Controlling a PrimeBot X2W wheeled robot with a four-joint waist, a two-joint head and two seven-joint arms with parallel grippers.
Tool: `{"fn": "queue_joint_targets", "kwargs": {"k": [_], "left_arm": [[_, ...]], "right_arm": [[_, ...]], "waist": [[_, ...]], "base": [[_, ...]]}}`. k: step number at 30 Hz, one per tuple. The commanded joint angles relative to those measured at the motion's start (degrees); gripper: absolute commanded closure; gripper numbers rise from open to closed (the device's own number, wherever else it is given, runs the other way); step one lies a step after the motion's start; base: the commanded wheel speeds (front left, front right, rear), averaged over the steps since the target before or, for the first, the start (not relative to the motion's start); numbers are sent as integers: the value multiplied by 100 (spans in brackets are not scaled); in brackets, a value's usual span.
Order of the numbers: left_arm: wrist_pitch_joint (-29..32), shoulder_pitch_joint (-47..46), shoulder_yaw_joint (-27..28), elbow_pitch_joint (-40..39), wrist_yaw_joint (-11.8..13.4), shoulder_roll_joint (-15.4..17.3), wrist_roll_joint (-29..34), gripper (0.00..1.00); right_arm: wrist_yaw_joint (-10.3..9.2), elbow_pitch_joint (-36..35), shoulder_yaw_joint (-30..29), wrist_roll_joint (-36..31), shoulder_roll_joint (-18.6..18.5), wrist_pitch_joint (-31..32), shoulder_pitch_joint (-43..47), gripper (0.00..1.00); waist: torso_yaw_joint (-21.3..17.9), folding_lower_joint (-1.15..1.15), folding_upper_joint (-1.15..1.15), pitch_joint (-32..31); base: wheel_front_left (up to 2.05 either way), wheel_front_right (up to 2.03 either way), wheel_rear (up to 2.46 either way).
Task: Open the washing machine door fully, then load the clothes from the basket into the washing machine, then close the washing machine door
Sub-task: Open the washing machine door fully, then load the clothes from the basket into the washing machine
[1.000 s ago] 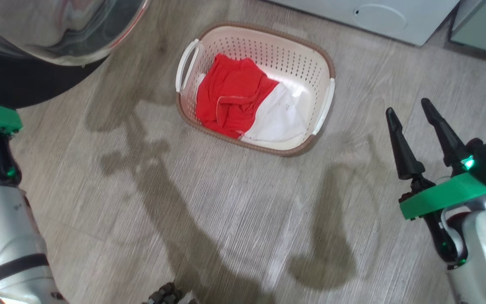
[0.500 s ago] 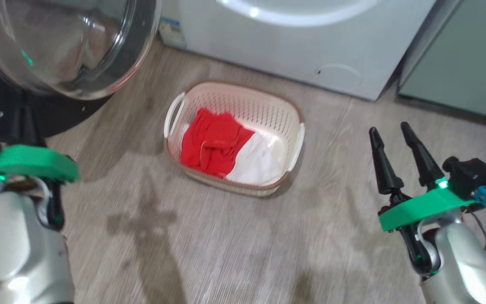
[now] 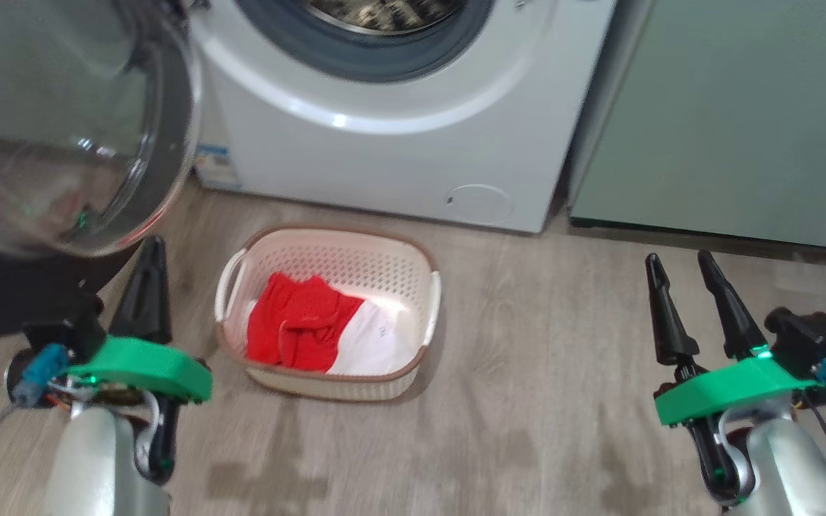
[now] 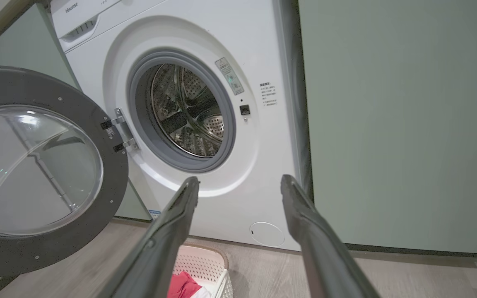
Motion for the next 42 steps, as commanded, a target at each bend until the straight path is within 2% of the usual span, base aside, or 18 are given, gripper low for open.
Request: {"fn": "queue_joint_targets", "kwargs": {"k": [1, 4, 12, 21, 22, 23, 32, 42], "left_arm": [[-28, -51, 67, -315, -6, 102, -43, 100], [-28, 198, -208, -640, -6, 91, -119, 100], [-28, 839, -434, -1384, -6, 58, -342, 100], [-28, 1245, -860, -1458, 75, 49, -694, 100], [-28, 1261, -881, -1488, 104, 49, -710, 47], [-28, 1271, -891, -1525, 145, 49, -725, 0], [-28, 1356, -983, -1653, 376, 48, -737, 0], [-28, 1417, -1048, -1646, 331, 48, -717, 0]], "right_arm": [[1, -258, 55, -61, 65, -52, -48, 0], [1, -391, -64, -90, 109, -52, 79, 0], [1, -663, -347, -163, 188, -53, 344, 0], [1, -795, -639, -178, 234, -53, 622, 0], [1, -790, -639, -194, 236, -53, 642, 0], [1, -788, -621, -210, 238, -53, 661, 0], [1, -768, -555, -305, 245, -53, 723, 0], [1, -724, -562, -318, 247, -53, 717, 0]], "waist": [[-296, 0, 0, -245], [-503, 0, 0, -313], [-949, 0, 0, -351], [-1035, 0, 0, -374], [-1024, 0, 0, -374], [-1010, 0, 0, -374], [-952, 0, 0, -379], [-924, 0, 0, -386]], "base": [[0, 0, 0], [0, 0, 0], [0, 0, 0], [0, 0, 0], [0, 0, 0], [0, 0, 0], [0, 0, 0], [0, 0, 0]]}}
